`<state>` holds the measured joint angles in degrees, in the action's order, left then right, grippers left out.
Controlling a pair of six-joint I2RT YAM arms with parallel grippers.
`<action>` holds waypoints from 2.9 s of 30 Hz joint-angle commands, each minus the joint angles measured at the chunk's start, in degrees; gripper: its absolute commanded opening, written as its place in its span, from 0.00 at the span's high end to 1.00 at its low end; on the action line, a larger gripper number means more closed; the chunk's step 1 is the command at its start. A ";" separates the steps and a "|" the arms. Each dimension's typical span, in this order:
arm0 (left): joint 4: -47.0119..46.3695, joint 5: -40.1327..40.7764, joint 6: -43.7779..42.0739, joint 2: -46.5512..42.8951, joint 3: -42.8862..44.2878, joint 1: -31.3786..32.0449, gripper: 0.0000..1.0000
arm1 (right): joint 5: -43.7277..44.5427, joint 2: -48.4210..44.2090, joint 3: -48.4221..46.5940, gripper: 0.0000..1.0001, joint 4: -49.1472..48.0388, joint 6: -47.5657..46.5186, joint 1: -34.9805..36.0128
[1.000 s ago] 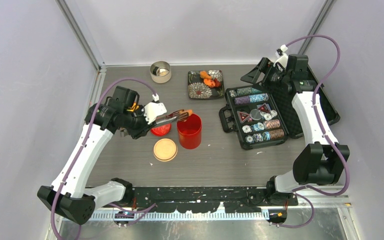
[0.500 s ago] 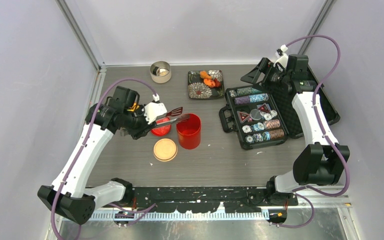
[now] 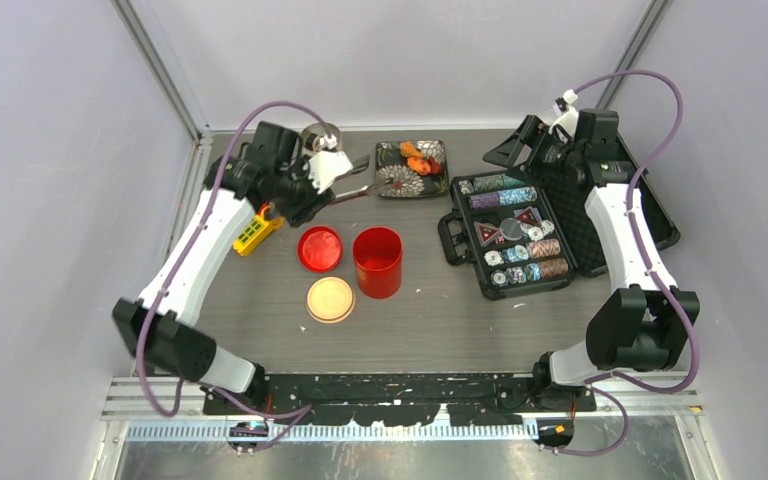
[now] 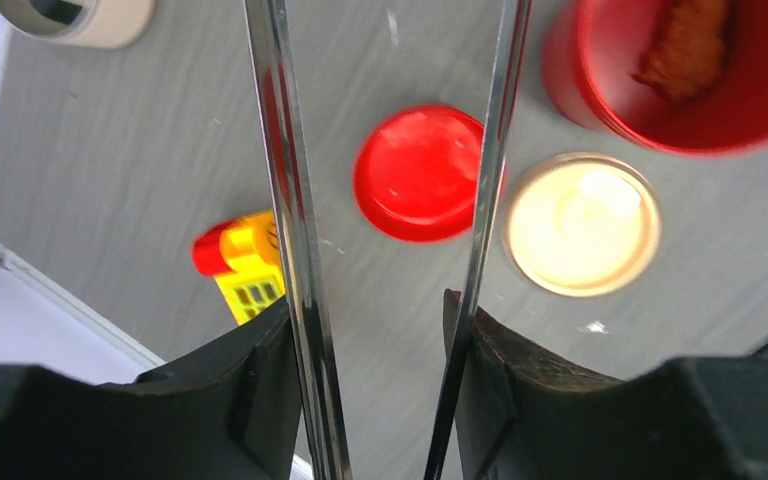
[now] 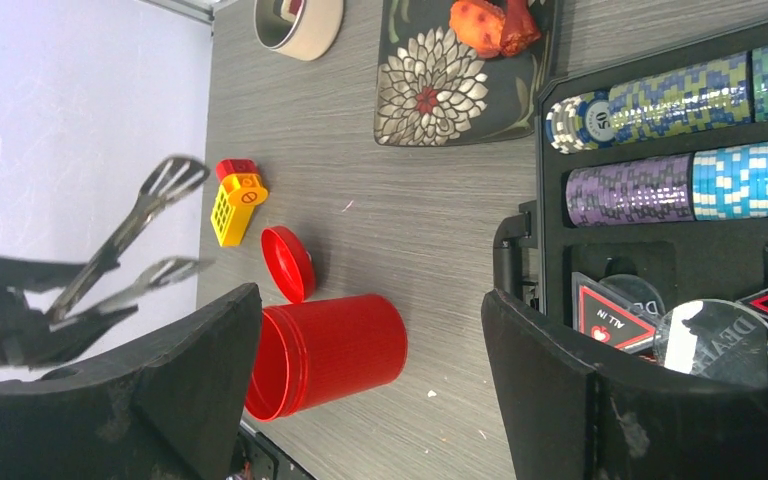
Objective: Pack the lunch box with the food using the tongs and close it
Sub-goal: Pick up the fake food from the plate.
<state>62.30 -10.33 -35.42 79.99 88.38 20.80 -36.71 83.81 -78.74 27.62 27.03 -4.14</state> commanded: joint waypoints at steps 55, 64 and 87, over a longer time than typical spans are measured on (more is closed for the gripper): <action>-20.66 -3.46 -29.47 67.09 56.03 -5.37 0.52 | 1.38 -1.62 -0.48 0.15 -0.72 -2.79 -5.17; -21.50 -3.53 -30.81 67.85 55.98 -3.44 0.52 | 1.25 -0.83 -1.12 0.15 -0.71 -2.47 -5.35; -18.45 -3.54 -31.60 66.00 53.49 -2.57 0.61 | 0.76 -1.46 -0.78 0.15 -0.71 -2.87 -6.40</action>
<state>43.48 -12.95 -66.57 148.92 142.89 18.26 -35.81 83.18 -78.72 28.38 25.30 -10.24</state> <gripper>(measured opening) 0.410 0.849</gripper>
